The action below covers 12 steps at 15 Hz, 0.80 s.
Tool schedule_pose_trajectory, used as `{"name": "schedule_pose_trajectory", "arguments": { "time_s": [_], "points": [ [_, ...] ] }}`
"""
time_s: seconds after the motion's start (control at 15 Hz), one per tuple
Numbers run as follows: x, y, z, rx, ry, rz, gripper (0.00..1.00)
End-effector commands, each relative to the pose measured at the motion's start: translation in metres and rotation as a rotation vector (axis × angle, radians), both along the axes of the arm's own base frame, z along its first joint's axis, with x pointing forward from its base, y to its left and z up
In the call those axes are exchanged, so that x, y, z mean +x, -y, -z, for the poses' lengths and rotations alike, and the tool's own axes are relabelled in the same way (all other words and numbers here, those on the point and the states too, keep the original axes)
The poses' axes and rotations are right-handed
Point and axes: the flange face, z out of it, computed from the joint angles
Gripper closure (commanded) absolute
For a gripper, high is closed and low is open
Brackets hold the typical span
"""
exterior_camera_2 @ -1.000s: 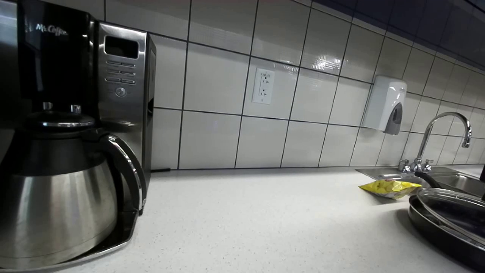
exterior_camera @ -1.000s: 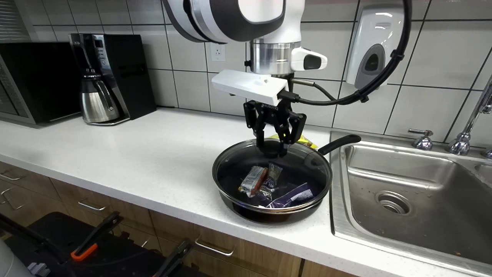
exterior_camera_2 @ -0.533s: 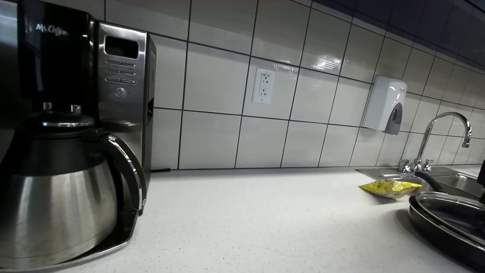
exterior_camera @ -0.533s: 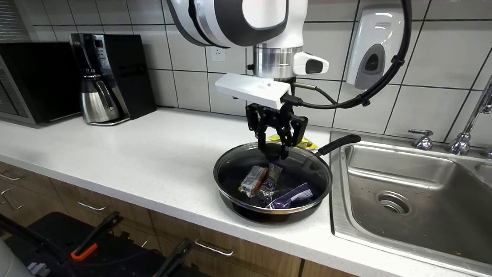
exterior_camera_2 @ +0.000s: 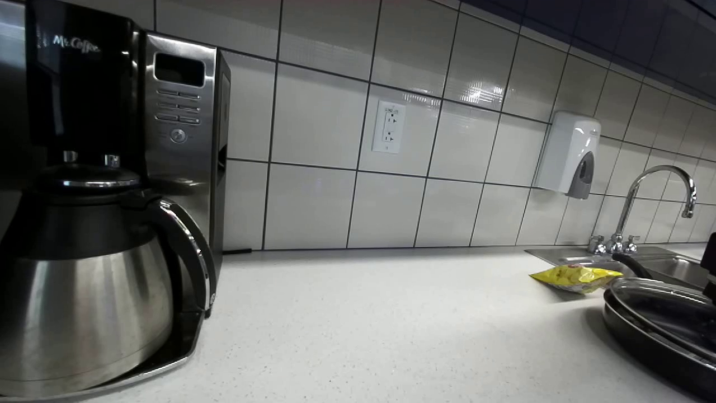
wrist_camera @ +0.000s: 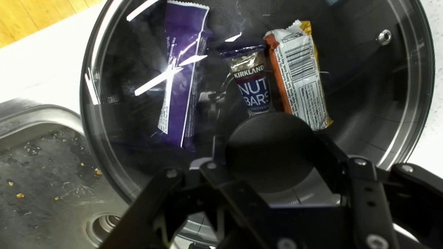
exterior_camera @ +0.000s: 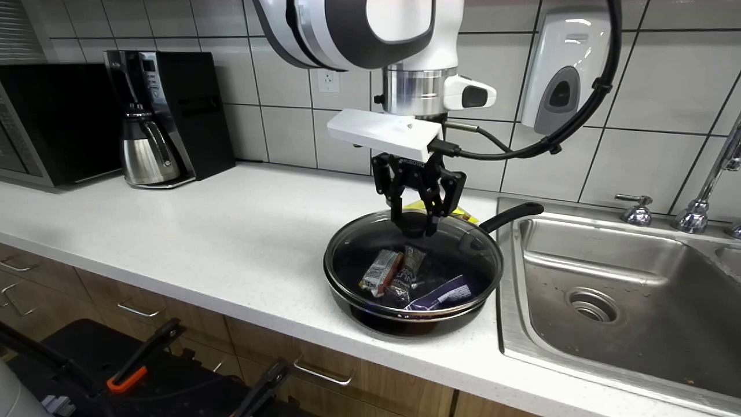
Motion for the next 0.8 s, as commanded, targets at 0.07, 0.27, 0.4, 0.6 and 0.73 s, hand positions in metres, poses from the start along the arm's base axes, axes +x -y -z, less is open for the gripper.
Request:
{"name": "schedule_pose_trajectory", "arguments": {
  "time_s": [0.07, 0.27, 0.4, 0.6, 0.73],
  "points": [
    [0.0098, -0.0002, -0.0104, 0.003, 0.04, -0.027, 0.61],
    [0.0115, -0.0035, -0.0085, 0.011, 0.039, -0.034, 0.61],
    [0.0111, -0.0039, -0.0072, 0.012, 0.036, -0.038, 0.61],
    [0.0096, -0.0012, -0.0083, 0.005, 0.036, -0.035, 0.61],
    [0.0087, -0.0003, -0.0085, 0.003, 0.034, -0.034, 0.61]
  ]
}}
